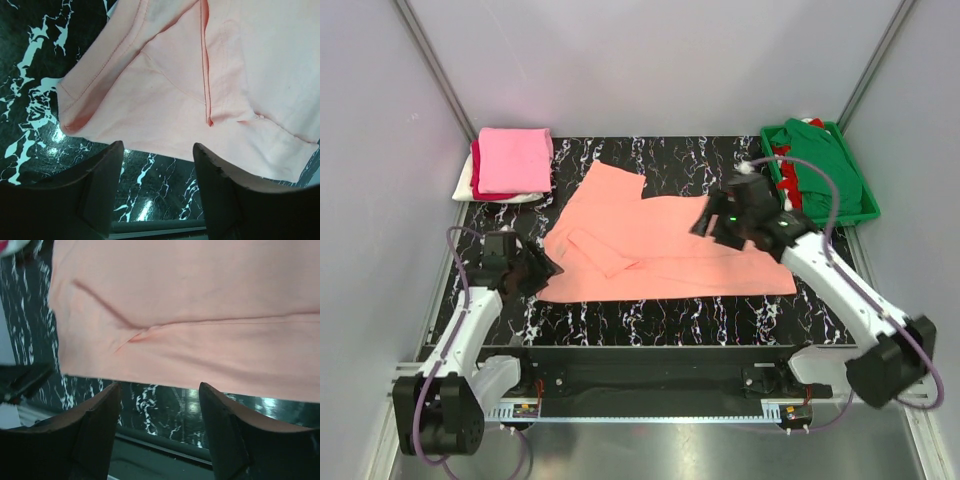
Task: Fold and stack the t-shirts
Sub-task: Fold the tshirt
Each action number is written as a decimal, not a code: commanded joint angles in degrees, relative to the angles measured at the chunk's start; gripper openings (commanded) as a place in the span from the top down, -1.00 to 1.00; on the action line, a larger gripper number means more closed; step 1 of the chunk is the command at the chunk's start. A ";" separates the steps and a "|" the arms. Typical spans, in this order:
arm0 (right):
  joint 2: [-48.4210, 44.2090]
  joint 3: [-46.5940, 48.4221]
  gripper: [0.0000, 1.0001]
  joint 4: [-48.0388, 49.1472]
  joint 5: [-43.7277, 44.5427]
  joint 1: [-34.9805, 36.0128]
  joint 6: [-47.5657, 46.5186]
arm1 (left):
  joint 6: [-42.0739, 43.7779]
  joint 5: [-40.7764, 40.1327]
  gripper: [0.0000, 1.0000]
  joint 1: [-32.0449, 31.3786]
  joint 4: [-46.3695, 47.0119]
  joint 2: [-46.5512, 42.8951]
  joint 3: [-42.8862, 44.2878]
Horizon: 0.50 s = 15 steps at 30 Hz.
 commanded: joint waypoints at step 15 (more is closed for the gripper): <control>53.47 46.38 -0.06 -9.84 6.10 32.04 -17.52 | -0.14 -1.97 0.07 -3.13 8.17 10.26 -3.81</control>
